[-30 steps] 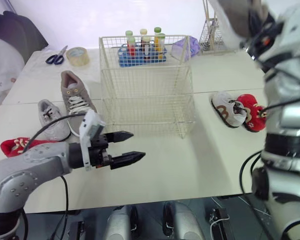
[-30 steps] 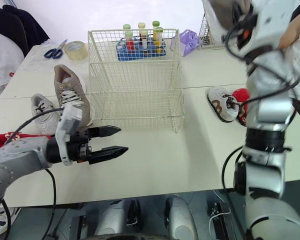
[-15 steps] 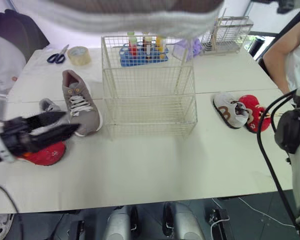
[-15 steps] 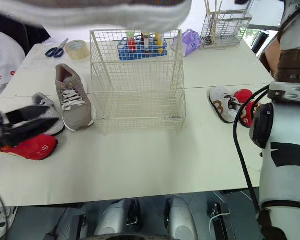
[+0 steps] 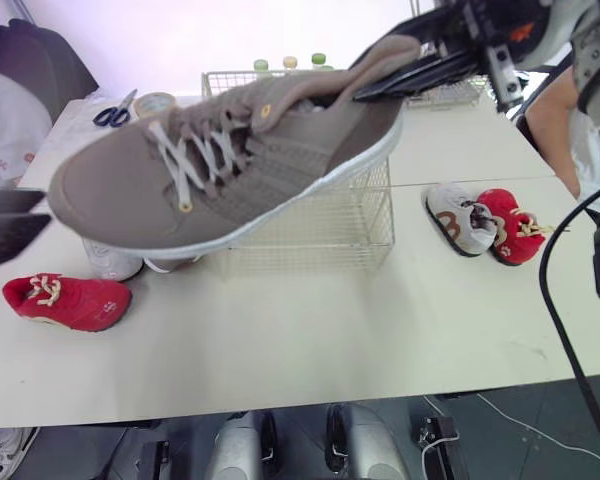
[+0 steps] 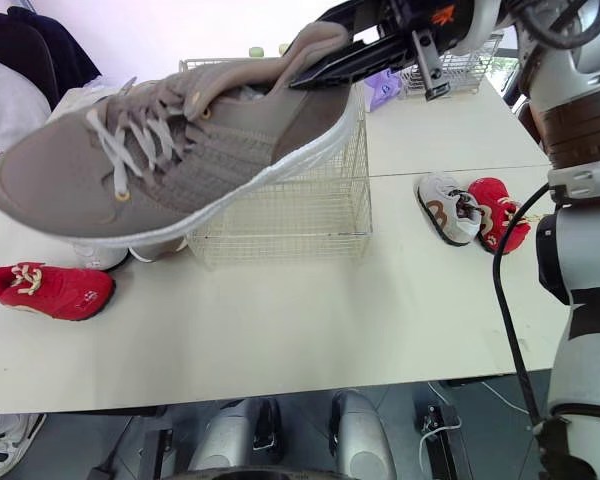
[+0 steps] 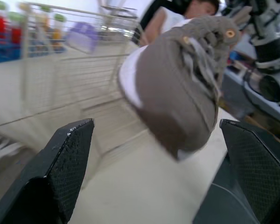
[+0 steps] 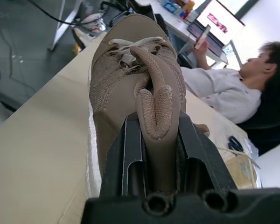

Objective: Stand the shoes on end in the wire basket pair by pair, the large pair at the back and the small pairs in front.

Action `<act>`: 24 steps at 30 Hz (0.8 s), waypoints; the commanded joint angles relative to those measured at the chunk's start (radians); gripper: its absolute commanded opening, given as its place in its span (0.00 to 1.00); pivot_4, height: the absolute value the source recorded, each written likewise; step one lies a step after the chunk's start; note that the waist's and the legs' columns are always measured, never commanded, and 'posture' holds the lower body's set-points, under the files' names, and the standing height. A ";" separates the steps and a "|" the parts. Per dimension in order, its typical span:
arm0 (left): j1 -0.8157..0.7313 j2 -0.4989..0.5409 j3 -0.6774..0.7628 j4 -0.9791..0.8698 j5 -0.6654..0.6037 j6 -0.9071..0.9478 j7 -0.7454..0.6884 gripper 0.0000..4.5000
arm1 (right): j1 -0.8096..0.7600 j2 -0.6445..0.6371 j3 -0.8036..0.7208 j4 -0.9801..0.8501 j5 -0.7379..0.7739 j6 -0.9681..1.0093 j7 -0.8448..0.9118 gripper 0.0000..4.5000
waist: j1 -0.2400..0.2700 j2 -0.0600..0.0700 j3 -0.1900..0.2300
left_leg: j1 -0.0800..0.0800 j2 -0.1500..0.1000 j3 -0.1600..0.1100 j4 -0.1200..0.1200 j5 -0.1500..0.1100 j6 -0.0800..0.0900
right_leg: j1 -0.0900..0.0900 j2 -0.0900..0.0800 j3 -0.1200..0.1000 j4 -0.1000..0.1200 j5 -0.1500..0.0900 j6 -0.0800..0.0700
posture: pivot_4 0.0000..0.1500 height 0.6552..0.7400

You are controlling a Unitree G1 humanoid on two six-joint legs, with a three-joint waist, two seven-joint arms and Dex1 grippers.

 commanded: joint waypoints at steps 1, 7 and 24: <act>-0.069 0.005 -0.125 0.008 -0.052 -0.061 0.017 1.00 | -0.057 -0.056 -0.003 -0.050 0.081 -0.023 0.003 0.04 | 0.001 0.000 0.000 | 0.000 0.000 0.000 0.000 0.000 0.000 | 0.000 0.000 0.000 0.000 0.000 0.000 | 1.00 1.00; -0.227 0.010 -0.360 0.030 -0.028 -0.094 -0.025 1.00 | -0.048 -0.105 0.029 -0.128 0.134 -0.006 0.003 0.04 | 0.002 -0.001 0.000 | 0.000 0.000 0.001 0.001 0.002 0.003 | 0.000 0.001 0.000 0.000 0.000 0.000 | 1.00 1.00; -0.580 0.107 -0.813 0.091 0.279 0.075 -0.527 1.00 | -0.099 -0.164 0.182 -0.213 0.138 -0.069 0.003 0.04 | 0.004 -0.002 0.001 | 0.000 0.000 0.003 0.003 0.001 0.005 | 0.000 0.004 0.000 0.001 0.000 0.001 | 1.00 1.00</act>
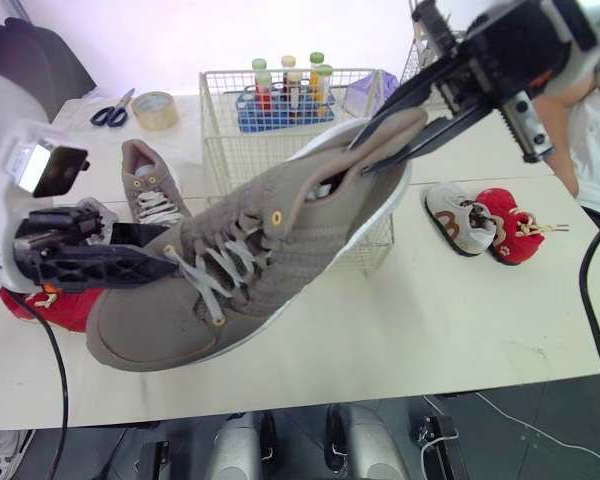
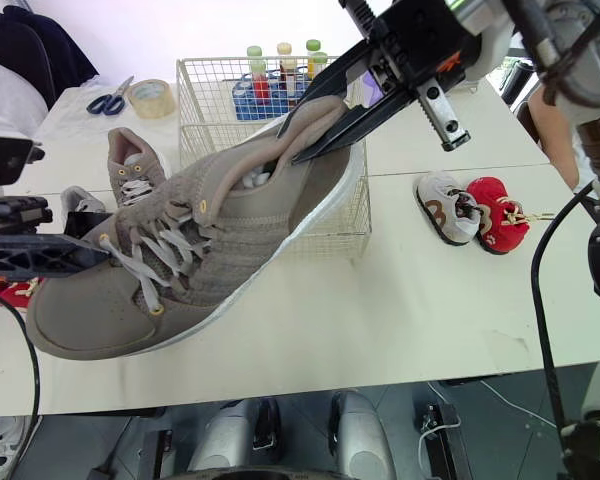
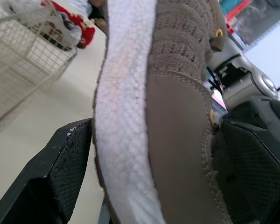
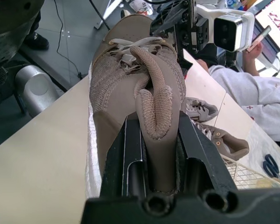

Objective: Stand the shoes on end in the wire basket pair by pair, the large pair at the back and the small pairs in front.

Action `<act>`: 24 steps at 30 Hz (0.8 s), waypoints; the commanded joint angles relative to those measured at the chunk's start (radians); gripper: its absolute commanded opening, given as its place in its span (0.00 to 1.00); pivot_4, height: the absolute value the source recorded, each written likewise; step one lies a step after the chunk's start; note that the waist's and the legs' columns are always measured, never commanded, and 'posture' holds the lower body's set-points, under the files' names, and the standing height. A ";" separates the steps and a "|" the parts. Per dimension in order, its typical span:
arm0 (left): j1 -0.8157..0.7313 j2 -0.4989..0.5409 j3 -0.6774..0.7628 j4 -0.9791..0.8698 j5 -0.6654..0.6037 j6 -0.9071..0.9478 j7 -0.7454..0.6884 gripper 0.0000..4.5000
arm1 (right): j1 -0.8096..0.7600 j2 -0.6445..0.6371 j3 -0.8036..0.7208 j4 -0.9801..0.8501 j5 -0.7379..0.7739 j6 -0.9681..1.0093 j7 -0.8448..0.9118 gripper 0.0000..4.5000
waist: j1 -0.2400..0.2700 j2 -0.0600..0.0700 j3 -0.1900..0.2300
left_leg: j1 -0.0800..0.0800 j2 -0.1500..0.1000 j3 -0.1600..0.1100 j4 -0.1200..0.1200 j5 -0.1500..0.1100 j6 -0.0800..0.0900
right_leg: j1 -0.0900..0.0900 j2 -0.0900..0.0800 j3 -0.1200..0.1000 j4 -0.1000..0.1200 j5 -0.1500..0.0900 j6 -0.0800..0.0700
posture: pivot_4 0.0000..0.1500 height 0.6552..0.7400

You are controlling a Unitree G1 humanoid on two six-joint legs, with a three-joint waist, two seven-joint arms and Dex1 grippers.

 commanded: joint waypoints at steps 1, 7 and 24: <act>-0.010 0.036 0.010 -0.018 0.055 0.008 -0.088 1.00 | -0.058 -0.022 -0.008 0.028 0.002 -0.032 0.002 0.04 | 0.000 0.000 0.000 | 0.000 0.000 0.000 0.000 0.000 0.000 | 0.000 0.000 0.000 0.000 0.000 0.000 | 1.00 1.00; 0.041 0.012 0.031 -0.099 0.058 0.026 -0.121 1.00 | -0.069 -0.021 0.011 0.048 -0.001 -0.061 0.002 0.04 | 0.001 0.000 0.000 | 0.000 0.000 0.000 0.000 0.000 0.000 | 0.000 -0.001 0.000 0.000 0.000 0.000 | 1.00 1.00; 0.105 -0.178 0.125 -0.181 0.019 -0.061 0.126 0.28 | -0.013 -0.017 -0.092 0.095 -0.038 -0.004 0.002 0.15 | 0.002 0.000 0.000 | 0.000 0.000 -0.001 0.001 0.000 0.000 | 0.001 -0.003 0.000 0.001 0.000 0.000 | 1.00 1.00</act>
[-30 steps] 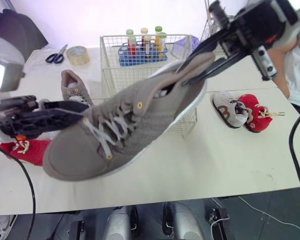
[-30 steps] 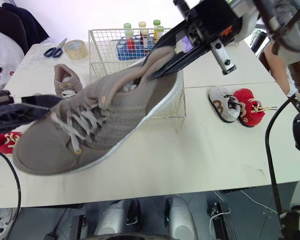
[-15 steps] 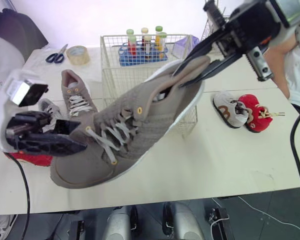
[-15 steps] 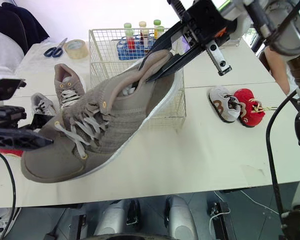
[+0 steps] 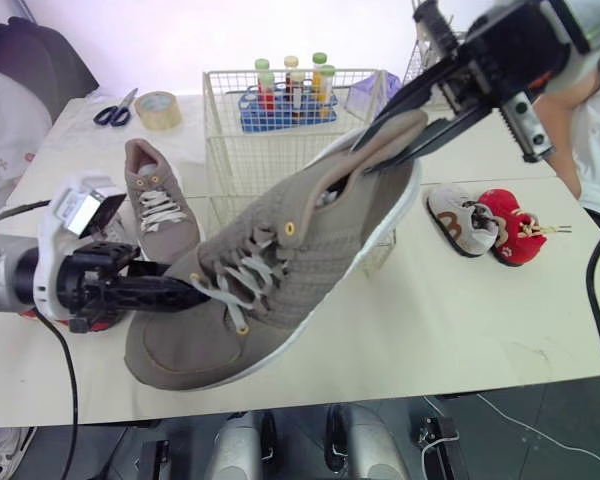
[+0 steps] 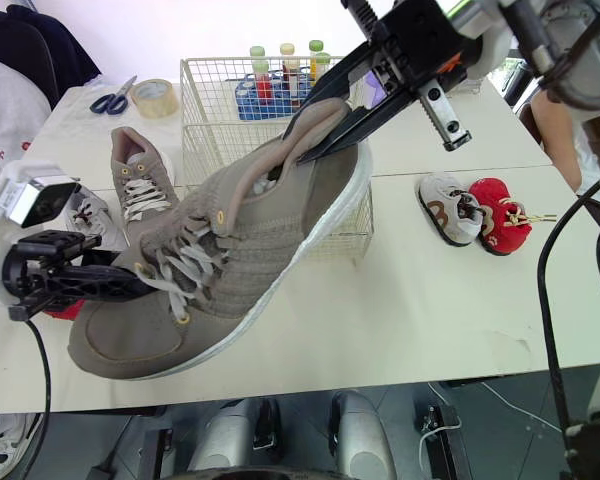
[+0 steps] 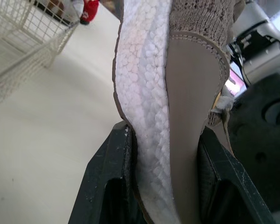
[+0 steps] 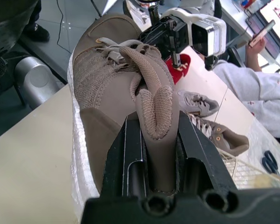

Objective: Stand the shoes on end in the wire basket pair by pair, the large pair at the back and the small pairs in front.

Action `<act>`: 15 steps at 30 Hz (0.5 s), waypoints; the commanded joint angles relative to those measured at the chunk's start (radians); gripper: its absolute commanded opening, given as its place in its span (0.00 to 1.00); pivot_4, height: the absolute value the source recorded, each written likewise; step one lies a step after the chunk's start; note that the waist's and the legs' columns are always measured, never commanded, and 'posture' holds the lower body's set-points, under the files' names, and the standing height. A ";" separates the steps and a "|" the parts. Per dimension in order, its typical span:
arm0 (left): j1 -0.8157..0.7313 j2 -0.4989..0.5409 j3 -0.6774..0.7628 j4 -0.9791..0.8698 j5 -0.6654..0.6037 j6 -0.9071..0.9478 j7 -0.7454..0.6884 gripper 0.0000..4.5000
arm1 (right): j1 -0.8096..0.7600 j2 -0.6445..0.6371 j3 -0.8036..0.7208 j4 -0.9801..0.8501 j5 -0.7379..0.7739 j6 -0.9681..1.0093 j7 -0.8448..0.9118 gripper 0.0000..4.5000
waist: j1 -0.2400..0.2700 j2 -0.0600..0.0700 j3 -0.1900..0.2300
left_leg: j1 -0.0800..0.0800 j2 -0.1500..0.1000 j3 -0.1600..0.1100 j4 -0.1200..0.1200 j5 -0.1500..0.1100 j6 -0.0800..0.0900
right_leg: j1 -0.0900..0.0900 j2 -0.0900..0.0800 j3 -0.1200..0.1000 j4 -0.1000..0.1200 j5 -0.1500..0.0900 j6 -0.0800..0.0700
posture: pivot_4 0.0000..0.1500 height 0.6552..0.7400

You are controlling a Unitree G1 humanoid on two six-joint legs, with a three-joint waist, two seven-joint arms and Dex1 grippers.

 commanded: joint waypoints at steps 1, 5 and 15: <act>0.013 -0.044 0.097 -0.040 -0.069 -0.057 0.079 0.28 | 0.003 0.024 -0.146 0.120 -0.062 0.028 0.002 0.26 | 0.000 0.000 0.000 | 0.000 0.000 0.000 0.000 0.000 0.000 | 0.000 0.000 0.000 0.000 0.000 0.000 | 1.00 1.00; 0.066 -0.145 0.195 -0.099 -0.089 -0.149 0.259 0.28 | 0.063 0.017 -0.301 0.209 -0.184 0.191 -0.081 0.70 | 0.005 -0.001 -0.001 | 0.000 0.000 -0.001 0.000 0.000 0.000 | 0.001 0.000 0.000 0.000 0.000 0.000 | 1.00 1.00; 0.027 -0.467 0.118 -0.255 -0.124 -0.432 0.620 0.28 | 0.689 0.144 -0.912 -0.130 0.387 0.941 -0.628 0.92 | 0.006 -0.005 -0.003 | 0.004 -0.001 -0.008 0.002 0.000 0.000 | 0.011 -0.001 -0.004 -0.002 0.000 0.000 | 1.00 1.00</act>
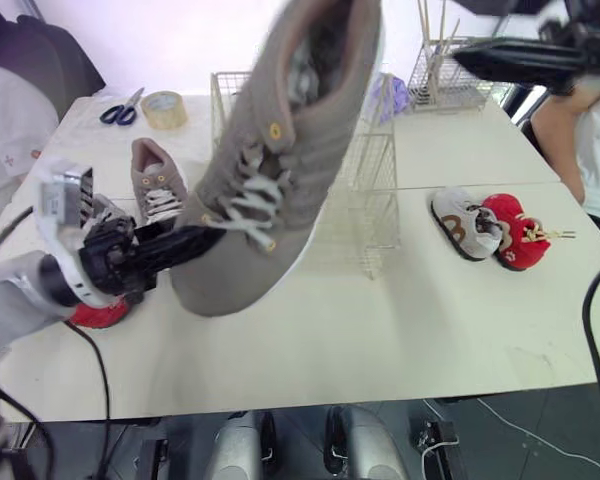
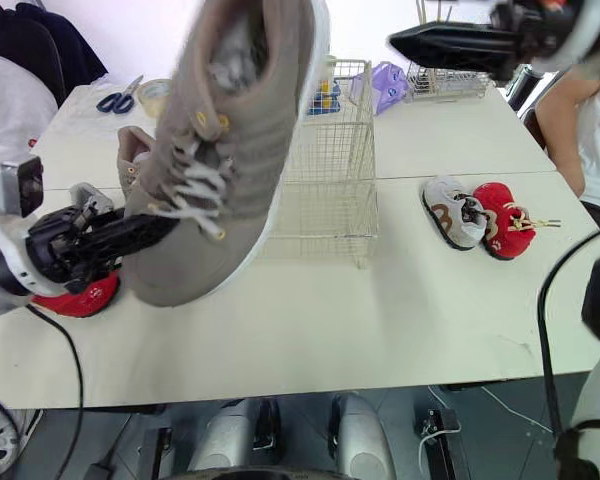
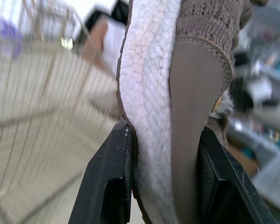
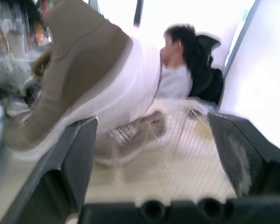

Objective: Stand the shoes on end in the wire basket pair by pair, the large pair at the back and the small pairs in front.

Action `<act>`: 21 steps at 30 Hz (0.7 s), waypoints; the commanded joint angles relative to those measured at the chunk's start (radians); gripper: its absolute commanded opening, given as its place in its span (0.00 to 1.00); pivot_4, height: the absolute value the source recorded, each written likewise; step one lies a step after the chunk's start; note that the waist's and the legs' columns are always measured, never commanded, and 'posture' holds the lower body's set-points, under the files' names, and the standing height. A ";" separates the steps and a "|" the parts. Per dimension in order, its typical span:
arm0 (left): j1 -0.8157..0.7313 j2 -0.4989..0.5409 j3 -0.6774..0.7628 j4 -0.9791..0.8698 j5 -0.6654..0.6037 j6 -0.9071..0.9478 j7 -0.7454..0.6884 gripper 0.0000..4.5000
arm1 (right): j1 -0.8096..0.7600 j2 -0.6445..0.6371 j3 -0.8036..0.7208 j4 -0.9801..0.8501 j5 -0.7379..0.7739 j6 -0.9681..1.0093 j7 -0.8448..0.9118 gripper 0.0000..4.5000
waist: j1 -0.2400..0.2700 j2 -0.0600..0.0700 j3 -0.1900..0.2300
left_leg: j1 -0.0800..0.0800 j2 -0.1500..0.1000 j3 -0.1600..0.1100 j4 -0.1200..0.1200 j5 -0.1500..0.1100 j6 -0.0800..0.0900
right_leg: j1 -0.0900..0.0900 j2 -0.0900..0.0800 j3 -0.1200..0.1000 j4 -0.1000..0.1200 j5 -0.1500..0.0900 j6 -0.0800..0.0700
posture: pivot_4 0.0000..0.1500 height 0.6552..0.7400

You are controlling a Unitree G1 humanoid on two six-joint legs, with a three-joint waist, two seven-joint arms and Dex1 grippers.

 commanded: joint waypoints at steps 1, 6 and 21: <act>-0.076 -0.060 -0.045 -0.051 -0.017 -0.110 0.071 0.28 | 0.140 0.103 -0.145 -0.220 0.218 0.164 -0.220 0.92 | -0.003 0.001 0.000 | 0.001 0.000 0.000 0.000 0.000 0.000 | 0.000 0.000 0.000 0.001 0.000 0.000 | 1.00 1.00; -0.140 -0.142 -0.135 -0.022 0.024 -0.172 0.080 0.28 | 0.227 0.297 -0.177 -0.408 0.383 0.216 -0.459 0.92 | -0.004 0.003 0.001 | 0.002 0.000 0.000 -0.001 0.001 -0.002 | 0.000 0.004 0.000 0.003 0.000 0.000 | 1.00 1.00; -0.176 -0.179 -0.230 0.009 0.105 -0.215 0.034 0.28 | 0.151 0.431 -0.130 -0.423 0.379 0.244 -0.552 0.92 | -0.003 0.002 0.000 | 0.001 0.000 -0.001 -0.001 0.001 -0.001 | 0.001 0.007 0.001 0.001 0.000 0.000 | 1.00 1.00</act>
